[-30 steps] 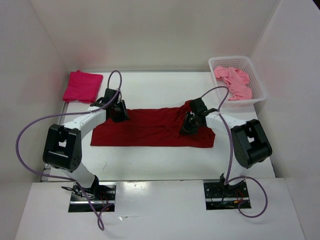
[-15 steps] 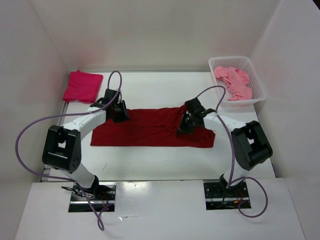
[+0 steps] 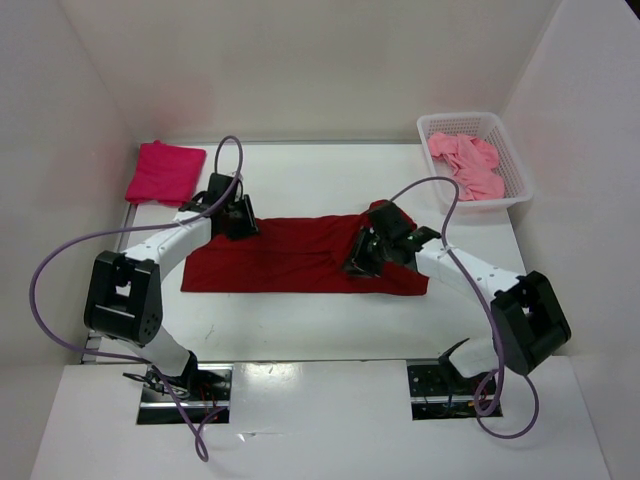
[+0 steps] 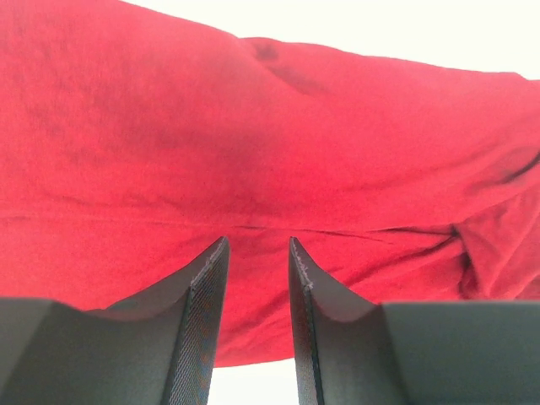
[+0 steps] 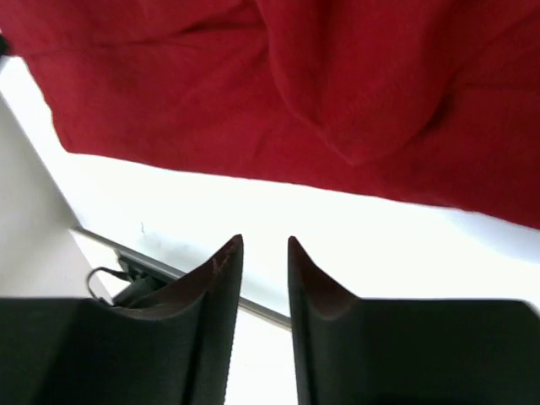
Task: Fold and stack the t-shirts
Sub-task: Fold the other side of the tshirt into a rectangle
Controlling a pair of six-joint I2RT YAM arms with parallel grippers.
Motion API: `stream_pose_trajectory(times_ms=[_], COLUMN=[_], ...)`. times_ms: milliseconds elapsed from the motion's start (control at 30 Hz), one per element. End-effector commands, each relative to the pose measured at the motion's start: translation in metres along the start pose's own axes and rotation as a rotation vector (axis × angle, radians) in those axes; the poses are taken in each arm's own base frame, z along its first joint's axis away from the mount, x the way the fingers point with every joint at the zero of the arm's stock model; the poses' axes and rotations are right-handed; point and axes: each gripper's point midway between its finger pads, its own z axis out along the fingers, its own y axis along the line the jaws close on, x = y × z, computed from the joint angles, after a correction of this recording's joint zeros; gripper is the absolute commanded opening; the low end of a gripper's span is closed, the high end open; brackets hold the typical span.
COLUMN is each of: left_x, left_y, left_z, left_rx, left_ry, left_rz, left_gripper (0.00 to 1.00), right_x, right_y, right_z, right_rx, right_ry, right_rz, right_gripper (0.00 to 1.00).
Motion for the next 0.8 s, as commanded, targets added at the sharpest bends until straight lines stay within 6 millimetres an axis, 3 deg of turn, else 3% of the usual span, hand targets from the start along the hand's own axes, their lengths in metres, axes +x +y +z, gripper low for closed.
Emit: stream_pose_trajectory(times_ms=[0, 33, 100, 167, 200, 233, 333, 400, 433, 467, 567, 700, 767], left_x=[-0.03, -0.03, -0.042, -0.041, -0.038, -0.037, -0.027, -0.027, -0.023, -0.02, -0.014, -0.009, -0.011], left_y=[-0.015, -0.011, -0.012, -0.015, -0.015, -0.017, -0.011, -0.011, -0.009, -0.009, -0.009, -0.008, -0.009], left_z=[-0.007, -0.008, -0.012, -0.012, -0.009, -0.01, -0.006, -0.007, -0.005, -0.007, -0.006, -0.006, -0.006], left_rx=[0.039, 0.03, 0.036, 0.052, 0.056, 0.066, 0.054, 0.057, 0.052, 0.06, 0.065, 0.072, 0.076], left_ry=[-0.071, -0.067, -0.094, -0.085, -0.072, -0.066, -0.044, -0.049, -0.041, -0.035, -0.02, -0.012, -0.02], left_rz=[-0.001, -0.008, -0.016, -0.015, -0.015, -0.015, -0.017, -0.017, -0.018, -0.017, -0.018, -0.028, -0.027], left_gripper=[0.42, 0.42, 0.42, 0.42, 0.42, 0.42, 0.42, 0.42, 0.42, 0.42, 0.42, 0.42, 0.42], right_x=[-0.004, -0.013, -0.037, -0.07, -0.084, -0.094, -0.126, -0.132, -0.139, -0.14, -0.152, -0.165, -0.17], right_y=[0.003, 0.009, -0.009, -0.028, -0.032, -0.039, -0.055, -0.071, -0.075, -0.075, -0.08, -0.105, -0.107], right_z=[-0.011, -0.018, -0.022, -0.027, -0.027, -0.025, -0.025, -0.015, -0.013, -0.011, -0.013, -0.011, -0.01], right_rx=[0.033, 0.034, 0.104, 0.115, 0.111, 0.12, 0.178, 0.219, 0.226, 0.226, 0.23, 0.272, 0.281], right_ry=[-0.027, -0.062, -0.134, -0.186, -0.218, -0.233, -0.32, -0.302, -0.32, -0.321, -0.346, -0.353, -0.35], right_rz=[-0.013, -0.057, -0.053, -0.032, -0.023, -0.017, -0.025, -0.014, -0.008, -0.008, 0.011, 0.049, 0.058], right_gripper=[0.34, 0.34, 0.33, 0.21, 0.07, 0.01, 0.0, 0.1, 0.27, 0.34, 0.49, 0.56, 0.57])
